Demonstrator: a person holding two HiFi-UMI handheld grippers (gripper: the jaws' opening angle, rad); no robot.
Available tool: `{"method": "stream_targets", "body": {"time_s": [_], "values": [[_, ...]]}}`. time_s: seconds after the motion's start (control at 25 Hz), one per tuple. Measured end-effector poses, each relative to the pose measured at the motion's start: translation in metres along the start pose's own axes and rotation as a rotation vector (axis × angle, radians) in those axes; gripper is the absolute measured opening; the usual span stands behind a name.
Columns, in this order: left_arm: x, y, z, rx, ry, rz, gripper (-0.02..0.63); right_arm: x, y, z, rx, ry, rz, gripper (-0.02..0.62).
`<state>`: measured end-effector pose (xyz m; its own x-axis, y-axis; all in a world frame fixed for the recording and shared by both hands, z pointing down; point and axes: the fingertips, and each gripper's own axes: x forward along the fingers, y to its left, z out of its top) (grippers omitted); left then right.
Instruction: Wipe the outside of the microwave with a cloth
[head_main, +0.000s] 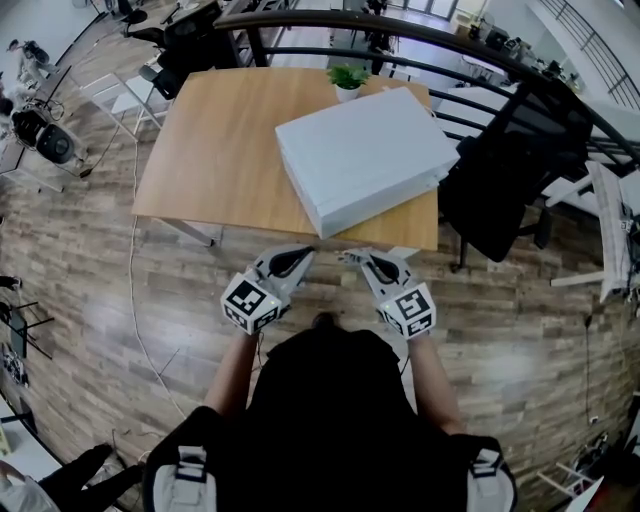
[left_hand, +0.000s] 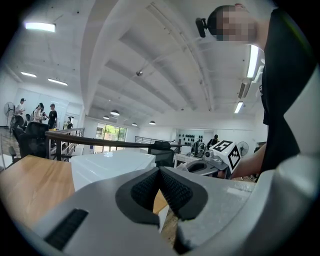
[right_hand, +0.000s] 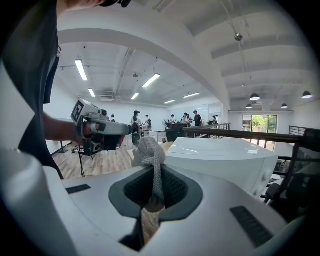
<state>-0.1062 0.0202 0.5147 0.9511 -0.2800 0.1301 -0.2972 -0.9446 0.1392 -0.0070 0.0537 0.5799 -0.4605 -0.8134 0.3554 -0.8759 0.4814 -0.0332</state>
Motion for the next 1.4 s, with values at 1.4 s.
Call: {"method": "stream_targets", "body": {"time_s": [1.4], "values": [[0.019, 0.062, 0.008, -0.091, 0.013, 0.312, 0.002, 0.133, -0.062, 0.035, -0.332, 0.2, 0.242, 0.02]]}}
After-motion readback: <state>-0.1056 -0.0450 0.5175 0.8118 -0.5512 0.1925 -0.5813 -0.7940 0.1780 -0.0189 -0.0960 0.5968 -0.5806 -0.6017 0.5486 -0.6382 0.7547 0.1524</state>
